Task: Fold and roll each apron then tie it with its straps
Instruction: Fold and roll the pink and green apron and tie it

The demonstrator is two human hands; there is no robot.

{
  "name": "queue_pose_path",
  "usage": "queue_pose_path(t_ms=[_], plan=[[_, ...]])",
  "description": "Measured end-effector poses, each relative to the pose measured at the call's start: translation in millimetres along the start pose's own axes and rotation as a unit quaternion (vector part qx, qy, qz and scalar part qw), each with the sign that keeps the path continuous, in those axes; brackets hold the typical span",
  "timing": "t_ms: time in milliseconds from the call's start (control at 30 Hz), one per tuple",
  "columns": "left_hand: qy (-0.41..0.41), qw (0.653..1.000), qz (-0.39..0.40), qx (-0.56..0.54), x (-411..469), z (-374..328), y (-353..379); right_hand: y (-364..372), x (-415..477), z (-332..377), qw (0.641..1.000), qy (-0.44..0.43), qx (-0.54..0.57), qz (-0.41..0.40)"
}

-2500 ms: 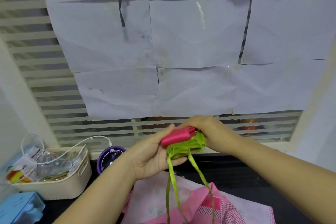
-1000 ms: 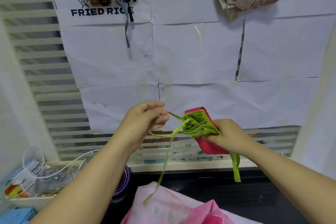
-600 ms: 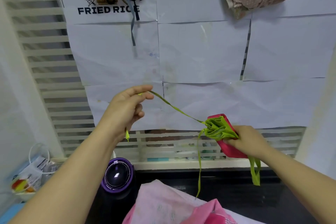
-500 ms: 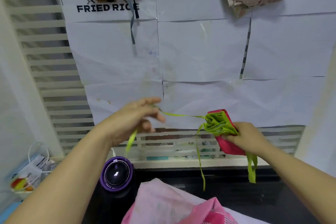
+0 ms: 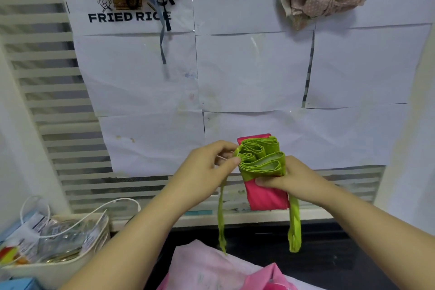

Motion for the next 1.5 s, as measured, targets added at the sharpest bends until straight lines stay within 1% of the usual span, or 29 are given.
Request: queue_pose_path(t_ms=[67, 133, 333, 433, 567, 700, 800, 867, 933, 1000, 1067, 1100, 1167, 1233, 1300, 1333, 1433, 1500], plan=[[-0.021, 0.996, -0.01, -0.086, 1, 2, -1, 1, -3, 6, 0.999, -0.004, 0.032, 0.016], [-0.026, 0.99, 0.007, -0.141, 1, 1, 0, 2, -6, 11, 0.998, -0.012, 0.057, 0.03], [-0.033, 0.98, 0.026, -0.194, -1, -6, -5, 3, -9, 16, 0.997, -0.026, 0.062, 0.05], [-0.043, 0.983, 0.052, -0.174, -4, -4, -5, 3, -9, 16, 0.998, -0.03, 0.043, 0.042], [-0.066, 0.986, -0.002, -0.152, -5, -2, -11, 0, -10, 16, 0.999, -0.03, 0.005, 0.02], [-0.069, 0.994, -0.036, -0.074, -3, -5, -21, -3, -10, 16, 1.0, -0.025, -0.011, 0.011], [-0.049, 0.998, -0.037, 0.001, -3, -15, -25, -4, -5, 14, 0.999, -0.01, -0.038, -0.006], [-0.047, 0.997, -0.058, 0.03, -5, -17, -27, -4, -4, 11, 0.999, 0.003, -0.05, -0.018], [-0.08, 0.995, -0.066, 0.006, -5, -11, -27, -5, -2, 11, 0.998, 0.005, -0.058, -0.038], [-0.134, 0.987, -0.028, -0.083, -7, -3, -18, -5, -1, 11, 0.996, 0.005, -0.068, -0.061], [-0.182, 0.969, 0.019, -0.167, -13, 3, -5, -6, 0, 12, 0.993, 0.005, -0.083, -0.084], [-0.2, 0.961, 0.027, -0.191, -16, 6, 0, -6, 0, 12, 0.992, 0.004, -0.089, -0.093], [-0.23, 0.948, 0.006, -0.218, -18, 13, 3, -5, 0, 14, 0.99, -0.002, -0.094, -0.103], [-0.253, 0.936, -0.036, -0.24, -16, 19, 1, -4, -1, 15, 0.989, -0.007, -0.103, -0.104], [-0.262, 0.932, -0.061, -0.244, -13, 21, -2, -1, -1, 17, 0.989, -0.01, -0.114, -0.097], [-0.258, 0.935, -0.063, -0.236, -12, 21, -4, 0, -1, 17, 0.989, -0.011, -0.118, -0.091], [-0.222, 0.952, -0.05, -0.203, -8, 18, -6, 5, -2, 19, 0.99, -0.016, -0.118, -0.072], [-0.2, 0.958, -0.055, -0.2, -6, 18, -7, 7, -3, 19, 0.99, -0.02, -0.122, -0.062]])
Point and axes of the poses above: each hand's wrist, its own x-axis towards the middle knuckle, its own y-axis out of the palm, z = x × y, the point moved 5 cm from there along x, towards the middle knuckle, and after that the axes turned 8 degrees about y, right-handed, at the moved point
